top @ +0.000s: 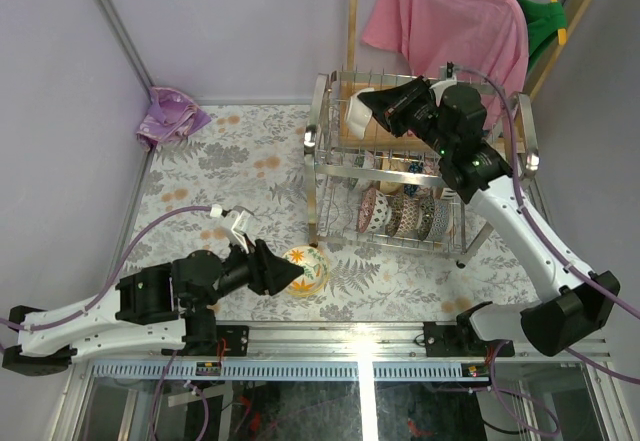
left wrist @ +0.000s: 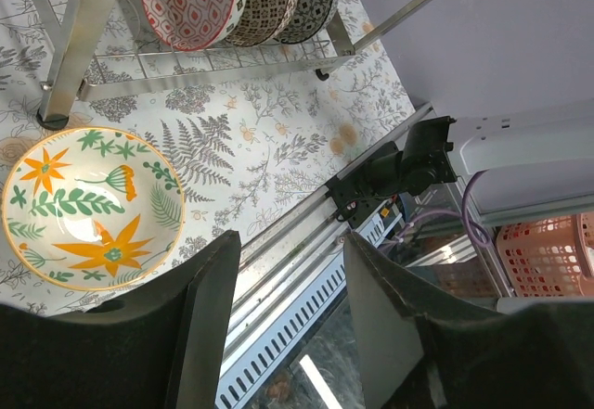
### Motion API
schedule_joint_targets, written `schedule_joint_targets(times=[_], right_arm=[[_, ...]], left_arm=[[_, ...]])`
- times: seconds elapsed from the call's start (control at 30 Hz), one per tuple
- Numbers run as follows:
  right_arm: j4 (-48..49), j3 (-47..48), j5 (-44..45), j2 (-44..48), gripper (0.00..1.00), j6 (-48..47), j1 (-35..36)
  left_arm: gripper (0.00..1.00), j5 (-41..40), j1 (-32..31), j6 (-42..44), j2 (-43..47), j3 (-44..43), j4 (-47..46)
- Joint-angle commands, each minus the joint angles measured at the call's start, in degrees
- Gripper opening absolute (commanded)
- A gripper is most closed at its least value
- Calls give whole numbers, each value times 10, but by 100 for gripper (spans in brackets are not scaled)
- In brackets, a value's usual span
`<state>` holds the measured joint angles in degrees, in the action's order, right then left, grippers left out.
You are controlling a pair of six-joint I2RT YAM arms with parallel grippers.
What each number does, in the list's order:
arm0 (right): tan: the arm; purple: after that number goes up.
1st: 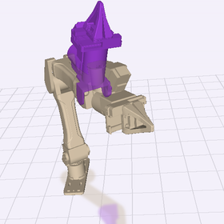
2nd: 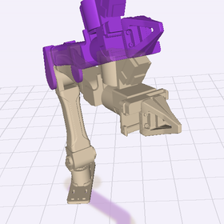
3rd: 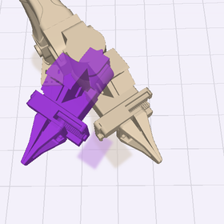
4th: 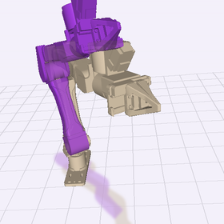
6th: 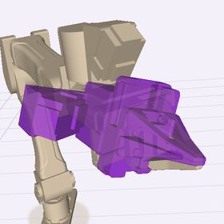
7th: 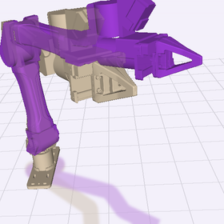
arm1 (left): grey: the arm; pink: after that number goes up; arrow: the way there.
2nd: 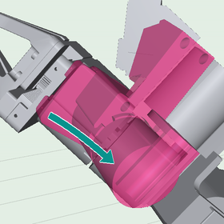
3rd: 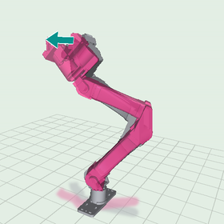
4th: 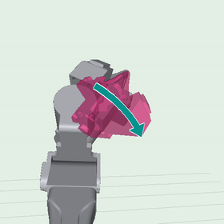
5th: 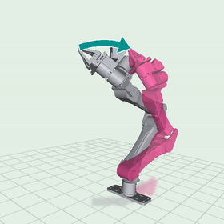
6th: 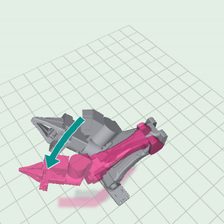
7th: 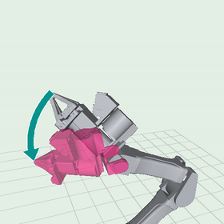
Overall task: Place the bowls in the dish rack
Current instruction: Turn the bowl upside down on the dish rack.
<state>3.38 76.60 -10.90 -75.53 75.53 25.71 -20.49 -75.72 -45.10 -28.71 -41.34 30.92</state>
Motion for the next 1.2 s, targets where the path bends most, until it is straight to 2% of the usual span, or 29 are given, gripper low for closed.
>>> schedule_joint_targets(times=[0.0,0.13,0.23,0.33,0.6,0.83,1.07,1.17], right_arm=[[-117,46,3,-7,18,-36,-4],[-166,82,21,-4,29,-67,-7],[-197,99,26,-3,34,-83,-12],[-207,92,21,7,35,-87,-23],[-258,105,23,34,49,-117,-50],[-346,166,48,38,74,-181,-63],[-422,236,65,27,77,-254,-66],[-411,232,47,26,72,-264,-67]], left_arm=[[48,13,-2,10,1,-1,-39],[47,13,-2,10,3,-1,-39],[47,13,-2,10,5,-1,-39],[47,13,-2,11,6,-1,-38],[47,14,-2,12,-2,-4,-42],[48,15,-2,10,-5,-2,-47],[47,17,-2,6,-6,0,-48],[47,15,-2,5,-8,1,-51]])
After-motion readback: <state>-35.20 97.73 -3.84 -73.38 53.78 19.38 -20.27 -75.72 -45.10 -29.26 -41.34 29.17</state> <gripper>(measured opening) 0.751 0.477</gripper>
